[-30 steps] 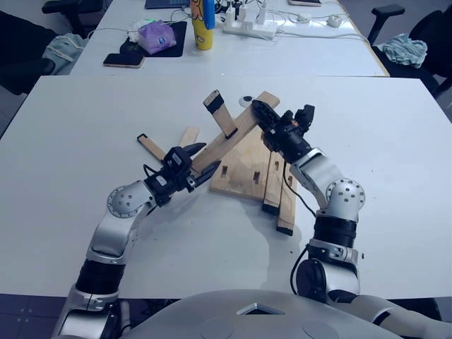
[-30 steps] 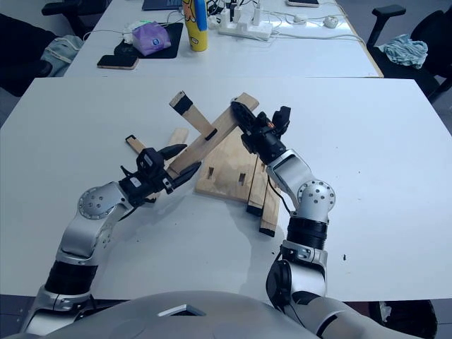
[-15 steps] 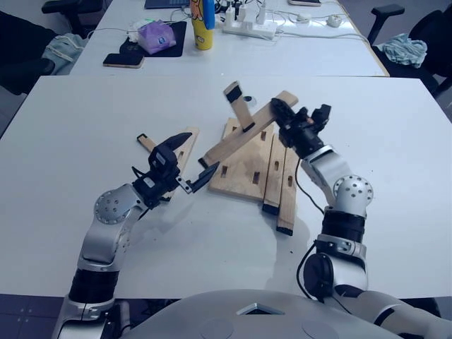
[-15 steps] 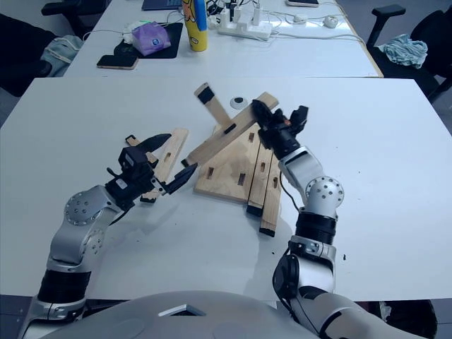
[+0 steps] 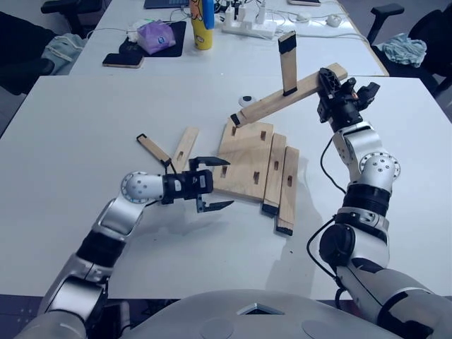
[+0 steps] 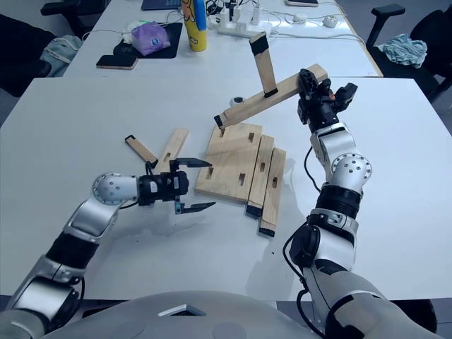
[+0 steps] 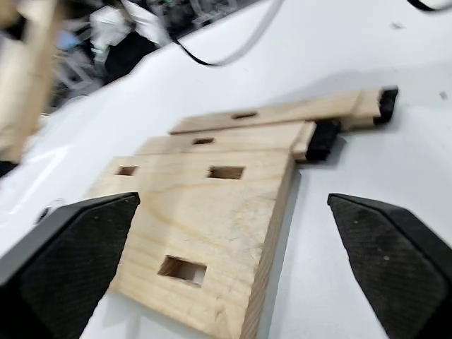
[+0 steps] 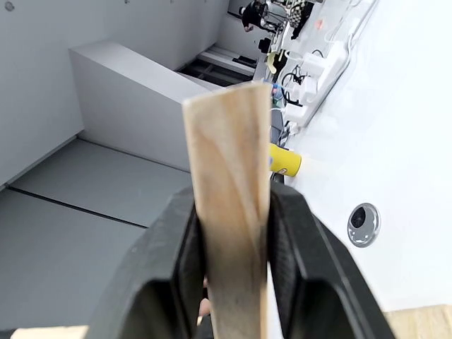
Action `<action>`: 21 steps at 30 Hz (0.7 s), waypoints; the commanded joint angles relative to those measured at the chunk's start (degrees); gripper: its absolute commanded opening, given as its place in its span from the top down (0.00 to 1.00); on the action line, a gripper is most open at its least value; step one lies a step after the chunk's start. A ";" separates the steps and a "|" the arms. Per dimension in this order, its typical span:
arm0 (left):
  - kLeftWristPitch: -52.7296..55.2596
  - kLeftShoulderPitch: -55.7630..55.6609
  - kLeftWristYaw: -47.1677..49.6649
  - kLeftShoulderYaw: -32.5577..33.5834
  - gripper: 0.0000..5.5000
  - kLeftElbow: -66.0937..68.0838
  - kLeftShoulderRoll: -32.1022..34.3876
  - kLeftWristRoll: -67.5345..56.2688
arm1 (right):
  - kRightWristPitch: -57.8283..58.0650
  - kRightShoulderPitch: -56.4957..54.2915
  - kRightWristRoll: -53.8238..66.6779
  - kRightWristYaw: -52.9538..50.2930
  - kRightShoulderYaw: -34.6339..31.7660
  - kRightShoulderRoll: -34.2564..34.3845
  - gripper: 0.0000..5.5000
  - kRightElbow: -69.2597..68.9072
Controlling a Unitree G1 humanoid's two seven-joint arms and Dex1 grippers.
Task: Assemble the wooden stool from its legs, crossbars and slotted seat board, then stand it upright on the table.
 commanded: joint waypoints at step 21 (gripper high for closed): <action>6.24 -16.96 -4.71 -4.75 0.10 30.56 -7.97 7.56 | 1.90 -2.25 -3.05 0.98 1.60 3.39 0.81 -1.34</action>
